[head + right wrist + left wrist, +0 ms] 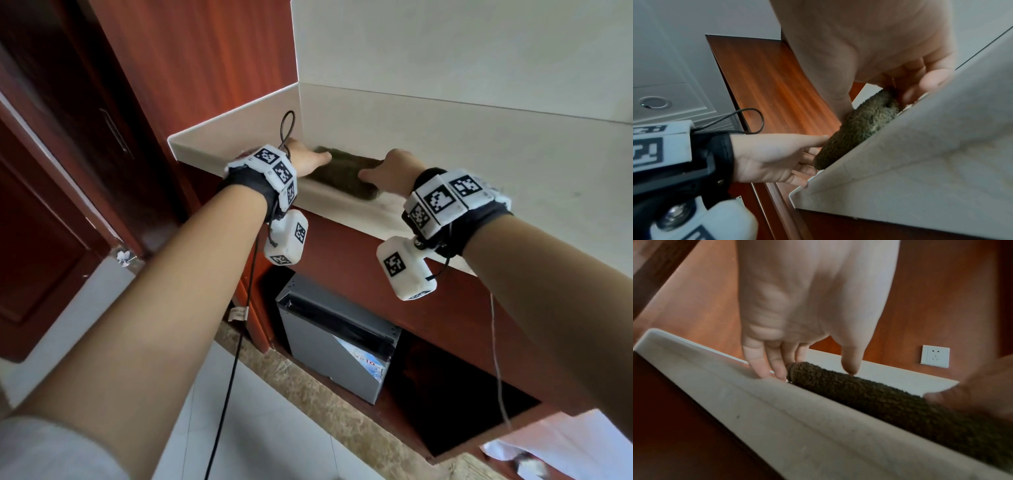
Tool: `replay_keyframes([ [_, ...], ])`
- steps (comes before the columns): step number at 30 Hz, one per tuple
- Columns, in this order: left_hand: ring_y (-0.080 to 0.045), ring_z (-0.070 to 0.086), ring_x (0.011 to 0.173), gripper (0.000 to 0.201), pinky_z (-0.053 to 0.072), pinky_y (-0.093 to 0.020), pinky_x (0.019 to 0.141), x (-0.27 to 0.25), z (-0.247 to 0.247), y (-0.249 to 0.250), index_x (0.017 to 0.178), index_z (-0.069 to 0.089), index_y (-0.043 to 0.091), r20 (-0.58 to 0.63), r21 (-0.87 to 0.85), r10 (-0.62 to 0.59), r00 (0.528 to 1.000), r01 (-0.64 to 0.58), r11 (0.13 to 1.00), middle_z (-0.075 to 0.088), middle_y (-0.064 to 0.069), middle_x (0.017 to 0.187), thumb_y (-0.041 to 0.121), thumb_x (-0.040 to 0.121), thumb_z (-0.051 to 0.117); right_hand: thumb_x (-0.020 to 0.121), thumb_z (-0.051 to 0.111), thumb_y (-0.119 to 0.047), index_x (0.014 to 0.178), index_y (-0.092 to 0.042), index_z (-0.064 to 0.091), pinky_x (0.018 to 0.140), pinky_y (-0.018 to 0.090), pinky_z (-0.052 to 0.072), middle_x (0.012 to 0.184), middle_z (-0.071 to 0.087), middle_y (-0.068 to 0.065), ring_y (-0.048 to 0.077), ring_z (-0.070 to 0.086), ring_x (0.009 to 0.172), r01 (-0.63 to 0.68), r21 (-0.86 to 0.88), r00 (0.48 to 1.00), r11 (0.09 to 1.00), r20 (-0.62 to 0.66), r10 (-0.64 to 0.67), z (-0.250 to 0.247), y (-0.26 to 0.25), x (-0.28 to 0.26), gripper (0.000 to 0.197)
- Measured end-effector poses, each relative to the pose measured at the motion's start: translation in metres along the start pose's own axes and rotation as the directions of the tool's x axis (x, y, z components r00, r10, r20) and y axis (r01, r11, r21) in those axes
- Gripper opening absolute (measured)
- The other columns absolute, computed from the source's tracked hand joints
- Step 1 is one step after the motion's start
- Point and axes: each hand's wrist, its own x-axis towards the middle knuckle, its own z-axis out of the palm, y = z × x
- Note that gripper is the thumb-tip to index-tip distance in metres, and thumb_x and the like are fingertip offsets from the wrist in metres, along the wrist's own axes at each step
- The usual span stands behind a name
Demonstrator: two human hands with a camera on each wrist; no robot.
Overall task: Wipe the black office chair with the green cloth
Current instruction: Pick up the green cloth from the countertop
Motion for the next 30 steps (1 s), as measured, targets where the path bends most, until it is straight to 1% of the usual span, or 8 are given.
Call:
replay_keyframes([
  [3, -0.031, 0.053, 0.113, 0.065, 0.039, -0.031, 0.085, 0.012, -0.004, 0.004, 0.127, 0.048, 0.001, 0.001, 0.115, -0.026, 1.000, 0.026, 0.993, 0.055, -0.014, 0.125, 0.048, 0.084, 0.063, 0.091, 0.055, -0.034, 0.073, -0.002, 0.047, 0.048, 0.025, 0.030, 0.066, 0.043, 0.005, 0.018, 0.043, 0.058, -0.019, 0.007, 1.000, 1.000, 0.023, 0.019, -0.002, 0.000, 0.007, 0.037],
  [6, -0.031, 0.054, 0.111, 0.066, 0.041, -0.032, 0.086, 0.018, -0.007, 0.005, 0.126, 0.049, 0.002, 0.032, 0.168, -0.048, 0.998, 0.042, 0.985, 0.057, -0.014, 0.123, 0.047, 0.081, 0.068, 0.089, 0.060, -0.031, 0.064, -0.008, 0.039, 0.049, 0.024, 0.032, 0.070, 0.047, 0.006, 0.018, 0.043, 0.058, -0.024, 0.047, 0.999, 0.999, 0.034, 0.023, -0.004, 0.000, 0.011, 0.040],
  [11, -0.030, 0.055, 0.110, 0.064, 0.045, -0.033, 0.089, 0.011, -0.007, 0.005, 0.128, 0.047, 0.001, 0.007, 0.075, -0.066, 0.998, 0.065, 0.995, 0.056, -0.012, 0.122, 0.038, 0.081, 0.070, 0.084, 0.068, -0.023, 0.072, -0.005, 0.041, 0.057, 0.025, 0.039, 0.087, 0.052, 0.010, 0.020, 0.049, 0.068, -0.034, 0.222, 0.999, 0.974, 0.001, 0.035, -0.002, 0.000, 0.008, 0.035],
  [15, -0.026, 0.062, 0.092, 0.046, 0.054, -0.035, 0.076, -0.001, -0.006, -0.002, 0.119, 0.053, -0.001, 0.071, -0.257, -0.072, 0.995, 0.088, 0.962, 0.061, -0.011, 0.113, 0.019, 0.082, 0.071, 0.083, 0.070, -0.021, 0.117, 0.005, 0.048, 0.075, 0.033, 0.045, 0.078, 0.050, 0.007, 0.025, 0.052, 0.085, -0.046, 0.373, 0.998, 0.927, -0.016, 0.055, -0.002, 0.001, -0.007, 0.048],
  [18, -0.027, 0.060, 0.108, 0.058, 0.056, -0.035, 0.081, -0.008, -0.004, -0.015, 0.130, 0.047, 0.004, 0.133, -0.493, -0.105, 0.985, 0.158, 0.856, 0.059, -0.014, 0.124, 0.005, 0.078, 0.073, 0.084, 0.069, -0.018, 0.133, -0.001, 0.038, 0.089, 0.037, 0.048, 0.113, 0.055, 0.013, 0.027, 0.055, 0.102, -0.027, 0.428, 0.998, 0.904, -0.045, 0.051, -0.003, 0.001, -0.023, 0.061],
  [21, -0.025, 0.056, 0.112, 0.055, 0.053, -0.028, 0.069, -0.048, -0.015, -0.015, 0.127, 0.048, 0.002, 0.106, -0.635, -0.110, 0.988, 0.153, 0.757, 0.057, -0.013, 0.126, -0.002, 0.078, 0.071, 0.083, 0.068, -0.012, 0.133, -0.007, 0.038, 0.094, 0.043, 0.049, 0.126, 0.051, 0.014, 0.028, 0.053, 0.108, 0.019, 0.512, 0.996, 0.859, -0.083, 0.028, -0.006, -0.004, -0.047, 0.058],
  [26, -0.022, 0.043, 0.117, 0.041, 0.045, -0.024, 0.091, -0.116, -0.037, -0.025, 0.122, 0.051, 0.006, 0.035, -0.734, -0.121, 0.992, 0.108, 0.670, 0.042, -0.011, 0.140, 0.003, 0.084, 0.067, 0.085, 0.064, -0.005, 0.130, -0.009, 0.038, 0.090, 0.041, 0.050, 0.123, 0.050, 0.013, 0.030, 0.053, 0.110, 0.122, 0.603, 0.987, 0.788, -0.159, -0.032, -0.009, -0.013, -0.101, 0.053],
  [30, -0.022, 0.034, 0.126, 0.027, 0.045, -0.030, 0.092, -0.177, -0.054, -0.038, 0.107, 0.052, 0.017, 0.058, -0.763, -0.091, 0.994, 0.103, 0.638, 0.033, -0.010, 0.147, 0.020, 0.086, 0.069, 0.083, 0.065, -0.002, 0.129, -0.008, 0.039, 0.089, 0.039, 0.049, 0.116, 0.053, 0.012, 0.028, 0.053, 0.110, 0.172, 0.676, 0.974, 0.717, -0.224, -0.022, -0.002, -0.019, -0.148, 0.053],
])
